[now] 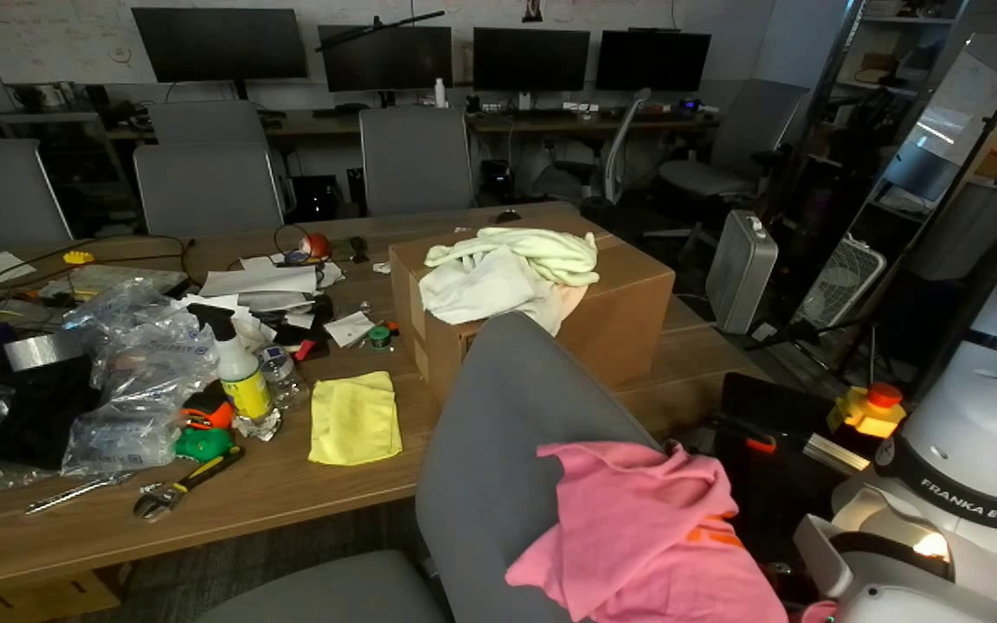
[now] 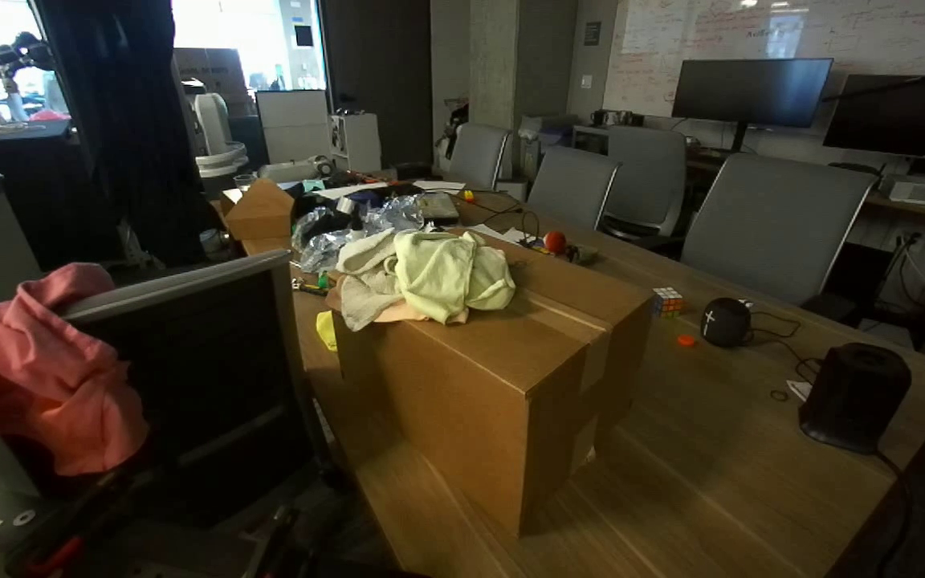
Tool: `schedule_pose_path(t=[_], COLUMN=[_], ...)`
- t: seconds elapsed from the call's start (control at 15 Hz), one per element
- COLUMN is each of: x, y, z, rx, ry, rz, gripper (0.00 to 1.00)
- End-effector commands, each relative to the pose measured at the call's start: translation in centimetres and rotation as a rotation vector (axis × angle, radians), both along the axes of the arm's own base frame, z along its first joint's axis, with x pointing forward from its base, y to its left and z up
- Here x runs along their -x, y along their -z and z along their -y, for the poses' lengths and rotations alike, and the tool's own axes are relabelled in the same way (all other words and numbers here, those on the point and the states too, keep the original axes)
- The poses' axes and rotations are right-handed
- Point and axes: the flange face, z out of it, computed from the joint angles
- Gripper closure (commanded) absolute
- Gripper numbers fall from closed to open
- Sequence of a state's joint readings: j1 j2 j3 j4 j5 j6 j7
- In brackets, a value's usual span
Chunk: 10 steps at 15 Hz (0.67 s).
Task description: Move the shirts from the chair and put them on top of the box.
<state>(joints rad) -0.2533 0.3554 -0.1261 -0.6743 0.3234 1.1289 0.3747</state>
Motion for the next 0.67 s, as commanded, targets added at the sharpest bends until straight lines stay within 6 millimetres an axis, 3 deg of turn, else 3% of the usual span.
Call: schedule_pose_path(t=[0.0,0.2,0.6], x=[-0.1,-1.3,-3.6], y=[0.8,3.9,13.5], z=[-1.1,-2.8,-6.8], rx=[0.055,0.124,0.226], ry=[-0.105,-0.235,-0.515], rz=[-0.038,-0.115,-0.279], gripper=[0.0,0.0,0.0])
